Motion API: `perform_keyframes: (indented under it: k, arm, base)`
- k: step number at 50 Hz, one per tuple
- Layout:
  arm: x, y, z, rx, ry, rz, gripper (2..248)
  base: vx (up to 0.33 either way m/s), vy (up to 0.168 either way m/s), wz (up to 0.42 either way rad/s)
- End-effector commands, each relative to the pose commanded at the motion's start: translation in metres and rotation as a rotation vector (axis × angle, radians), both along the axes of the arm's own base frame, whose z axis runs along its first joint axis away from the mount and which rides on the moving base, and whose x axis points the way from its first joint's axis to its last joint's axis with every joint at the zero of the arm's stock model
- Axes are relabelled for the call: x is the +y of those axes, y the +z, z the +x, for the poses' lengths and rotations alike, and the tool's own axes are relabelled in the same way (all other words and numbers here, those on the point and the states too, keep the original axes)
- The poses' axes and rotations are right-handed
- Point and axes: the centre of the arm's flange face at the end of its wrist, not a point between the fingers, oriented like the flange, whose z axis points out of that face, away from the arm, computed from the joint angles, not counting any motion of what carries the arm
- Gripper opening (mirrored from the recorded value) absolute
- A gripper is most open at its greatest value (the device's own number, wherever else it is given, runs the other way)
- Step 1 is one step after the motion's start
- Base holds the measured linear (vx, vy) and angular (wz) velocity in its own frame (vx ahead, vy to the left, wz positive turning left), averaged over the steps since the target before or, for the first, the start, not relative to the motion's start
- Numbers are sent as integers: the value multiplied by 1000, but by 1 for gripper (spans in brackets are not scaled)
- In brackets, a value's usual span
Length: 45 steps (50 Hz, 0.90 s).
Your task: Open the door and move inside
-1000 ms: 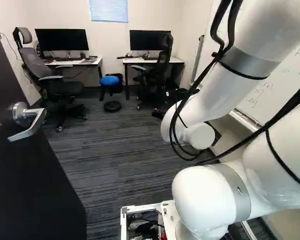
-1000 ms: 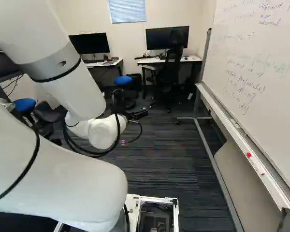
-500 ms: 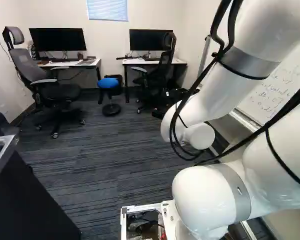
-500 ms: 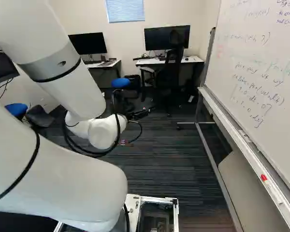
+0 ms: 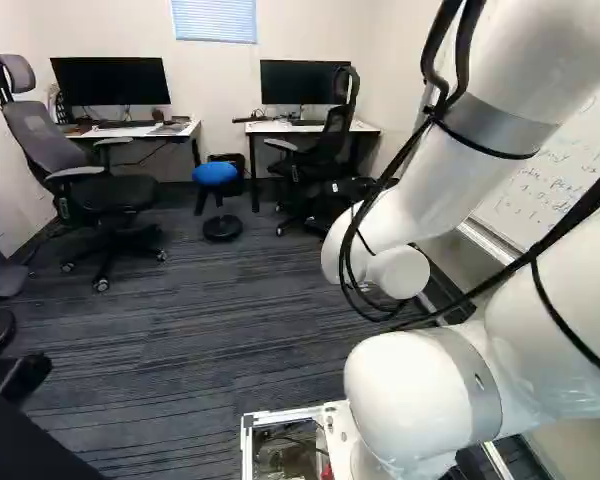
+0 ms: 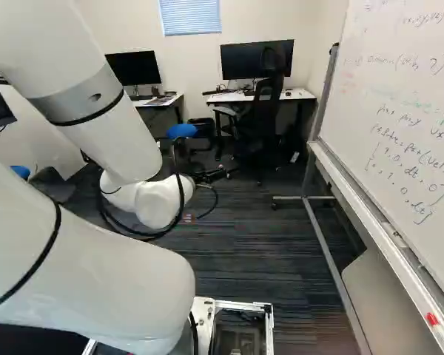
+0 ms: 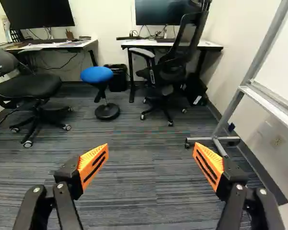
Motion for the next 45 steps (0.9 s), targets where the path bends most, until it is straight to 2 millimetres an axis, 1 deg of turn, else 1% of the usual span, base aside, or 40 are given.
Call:
perform_keyframes:
  k: [13, 24, 45]
  arm:
    - [0, 0, 0, 0, 0, 0, 247]
    - [0, 0, 0, 0, 0, 0, 247]
    - [0, 0, 0, 0, 0, 0, 247]
  base:
    - [203, 0, 1]
    - [131, 3, -3]
    - [13, 0, -1]
